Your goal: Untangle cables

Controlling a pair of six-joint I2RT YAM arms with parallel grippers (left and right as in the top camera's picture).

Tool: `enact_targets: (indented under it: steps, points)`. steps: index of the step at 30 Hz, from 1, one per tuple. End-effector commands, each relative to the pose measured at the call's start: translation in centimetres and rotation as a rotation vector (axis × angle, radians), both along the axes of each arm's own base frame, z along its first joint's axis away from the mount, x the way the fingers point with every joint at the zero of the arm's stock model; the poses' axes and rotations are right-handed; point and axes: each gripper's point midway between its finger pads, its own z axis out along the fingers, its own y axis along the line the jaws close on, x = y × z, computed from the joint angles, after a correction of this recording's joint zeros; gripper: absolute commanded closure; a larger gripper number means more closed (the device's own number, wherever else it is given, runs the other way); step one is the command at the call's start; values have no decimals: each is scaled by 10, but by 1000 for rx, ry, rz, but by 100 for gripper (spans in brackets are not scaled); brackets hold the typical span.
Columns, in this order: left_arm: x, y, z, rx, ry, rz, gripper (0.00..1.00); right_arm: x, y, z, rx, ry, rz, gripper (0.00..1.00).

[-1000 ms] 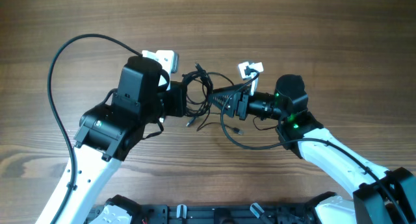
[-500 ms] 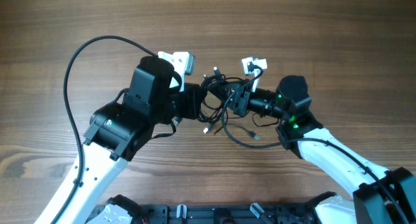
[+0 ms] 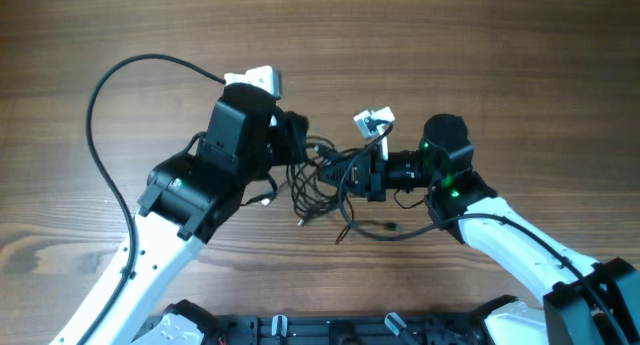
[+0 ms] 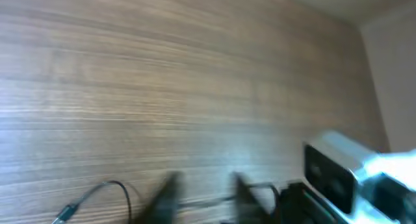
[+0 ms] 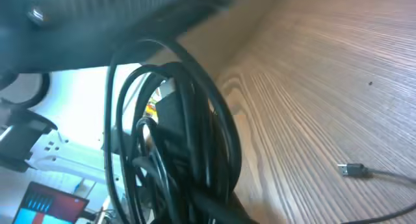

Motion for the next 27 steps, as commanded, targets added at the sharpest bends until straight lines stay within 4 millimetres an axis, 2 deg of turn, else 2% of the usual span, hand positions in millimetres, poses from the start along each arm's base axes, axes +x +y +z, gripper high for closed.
enact_targets:
  steps: [1,2,5,6,9,11,14,18,21,25,26,27]
  points:
    - [-2,-3,-9,14,33,-41,15,18,-1,-3,-23,-34,-107,95]
    - [-5,-6,-9,15,32,-75,0,29,-3,-7,-42,-16,-172,95]
    - [-11,-13,-4,1,23,-137,0,58,-12,-19,-78,124,-371,95]
    - [-20,-21,-4,-11,30,-220,0,69,-17,-21,-75,191,-456,95]
    - [-30,-23,-12,-5,73,-256,0,82,-24,-22,-51,294,-552,95]
    - [-34,-19,-22,19,112,-248,0,81,-23,-20,-26,346,-552,95]
    - [-37,-14,-49,24,193,-190,0,73,-18,-17,-15,383,-496,95]
    - [-25,-16,-63,12,196,-143,0,59,-12,-15,-25,342,-402,95]
    - [-10,-5,-76,84,188,-70,0,53,-9,-12,-20,342,-359,94]
    - [-8,-5,-97,121,244,-64,0,52,-9,-11,-16,326,-354,93]
    - [-8,-4,-102,131,260,-64,2,52,-9,-11,-18,308,-352,94]
    - [-9,-4,-106,138,273,-64,20,52,-9,-11,-21,298,-351,94]
